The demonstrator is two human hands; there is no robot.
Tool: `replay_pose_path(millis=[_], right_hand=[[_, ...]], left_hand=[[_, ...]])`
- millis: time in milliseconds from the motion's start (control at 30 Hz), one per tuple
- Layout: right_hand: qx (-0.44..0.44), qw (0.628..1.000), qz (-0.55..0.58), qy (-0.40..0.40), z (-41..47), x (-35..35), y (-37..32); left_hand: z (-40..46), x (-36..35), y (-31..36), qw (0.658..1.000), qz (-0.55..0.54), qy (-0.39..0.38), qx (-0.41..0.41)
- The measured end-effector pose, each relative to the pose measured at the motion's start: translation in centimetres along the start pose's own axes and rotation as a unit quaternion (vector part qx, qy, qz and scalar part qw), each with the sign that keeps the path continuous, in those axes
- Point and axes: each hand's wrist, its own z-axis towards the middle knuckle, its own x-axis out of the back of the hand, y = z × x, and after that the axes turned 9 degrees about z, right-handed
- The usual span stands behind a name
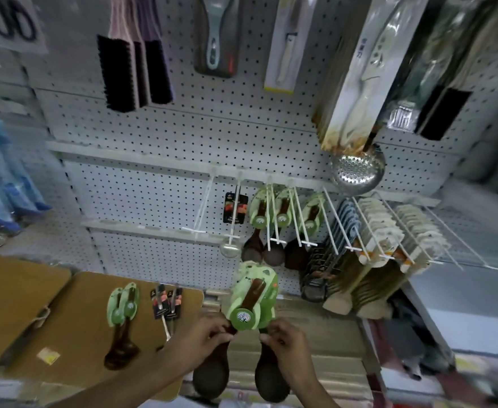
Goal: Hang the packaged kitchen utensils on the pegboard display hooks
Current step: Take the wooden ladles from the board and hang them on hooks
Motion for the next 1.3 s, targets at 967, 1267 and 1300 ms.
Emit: replay_pose_path(millis=[967,1267,1300], right_hand=[[-0.001,0.996,0.045,0.077,1.9,4.8,0.6],[0.008,0.994,0.059,0.087,2.5,5.9,0.1],[0.008,0.994,0.06,0.088,2.6,6.0,0.2]], left_hand=[[3.8,-1.7,3.2,0.992,-0.044,0.027,0.114],[5.8,-2.3,2.6,0.989,-0.072,0.023,0.129],[6.0,-2.3,2.7,0.989,-0.069,0.02,0.128]])
